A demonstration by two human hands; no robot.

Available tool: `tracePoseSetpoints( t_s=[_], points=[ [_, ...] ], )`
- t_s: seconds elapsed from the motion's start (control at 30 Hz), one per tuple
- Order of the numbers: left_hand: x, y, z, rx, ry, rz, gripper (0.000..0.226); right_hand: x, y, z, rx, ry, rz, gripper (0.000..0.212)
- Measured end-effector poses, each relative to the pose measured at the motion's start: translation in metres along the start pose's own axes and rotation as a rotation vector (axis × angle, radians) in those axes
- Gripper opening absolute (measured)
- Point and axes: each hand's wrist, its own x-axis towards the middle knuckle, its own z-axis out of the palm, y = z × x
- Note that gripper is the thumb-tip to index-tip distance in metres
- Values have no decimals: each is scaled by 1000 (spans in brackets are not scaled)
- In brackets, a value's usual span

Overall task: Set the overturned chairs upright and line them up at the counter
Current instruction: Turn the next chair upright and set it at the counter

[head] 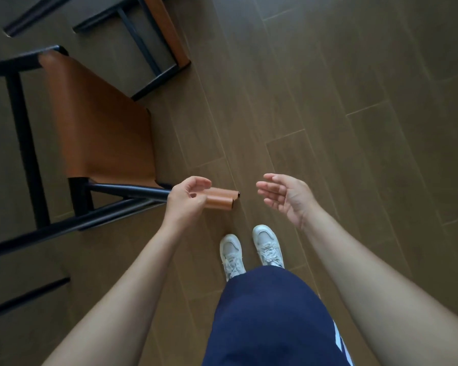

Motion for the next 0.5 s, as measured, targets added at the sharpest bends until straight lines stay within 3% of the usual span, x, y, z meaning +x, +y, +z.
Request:
tracePoseSetpoints(
  t_s=[0.17, 0.33, 0.5],
  points=[
    [40, -45, 27, 265, -192, 17, 45, 55, 33, 8, -22, 24, 73, 19],
    [67, -68, 61, 730, -376, 297, 63, 97, 63, 17, -38, 82, 148, 17],
    [76, -82, 89, 1194, -468, 420, 41, 113, 86, 29, 28, 60, 282, 17]
  ],
)
